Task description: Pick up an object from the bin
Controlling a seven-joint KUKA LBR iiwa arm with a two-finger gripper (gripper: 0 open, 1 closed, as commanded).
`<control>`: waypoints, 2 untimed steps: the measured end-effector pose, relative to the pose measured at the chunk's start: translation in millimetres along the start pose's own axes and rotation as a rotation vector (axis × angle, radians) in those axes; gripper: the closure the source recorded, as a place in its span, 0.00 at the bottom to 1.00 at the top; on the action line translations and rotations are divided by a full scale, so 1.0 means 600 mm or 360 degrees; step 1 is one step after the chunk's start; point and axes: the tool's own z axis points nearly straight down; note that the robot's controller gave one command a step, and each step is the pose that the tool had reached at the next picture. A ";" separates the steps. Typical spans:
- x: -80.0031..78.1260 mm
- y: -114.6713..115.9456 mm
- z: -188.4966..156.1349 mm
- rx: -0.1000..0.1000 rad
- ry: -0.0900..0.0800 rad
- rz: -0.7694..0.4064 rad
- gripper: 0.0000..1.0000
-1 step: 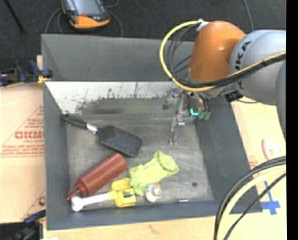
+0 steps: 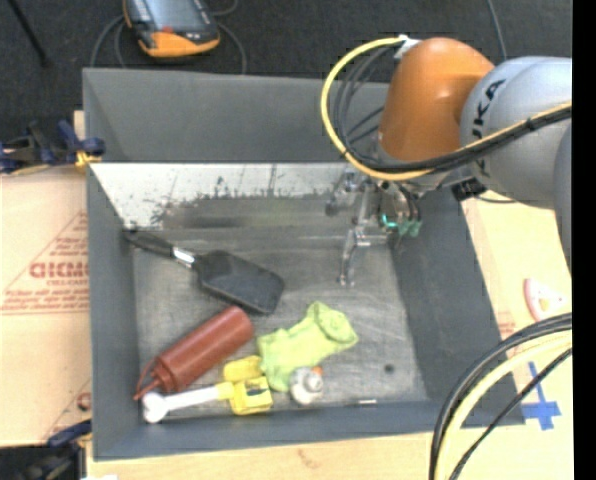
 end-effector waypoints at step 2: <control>0.133 0.094 0.134 -0.0003 -0.0003 -0.0272 0.00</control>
Offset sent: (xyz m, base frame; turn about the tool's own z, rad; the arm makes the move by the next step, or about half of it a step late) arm -0.1004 0.0653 -0.0994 -0.1813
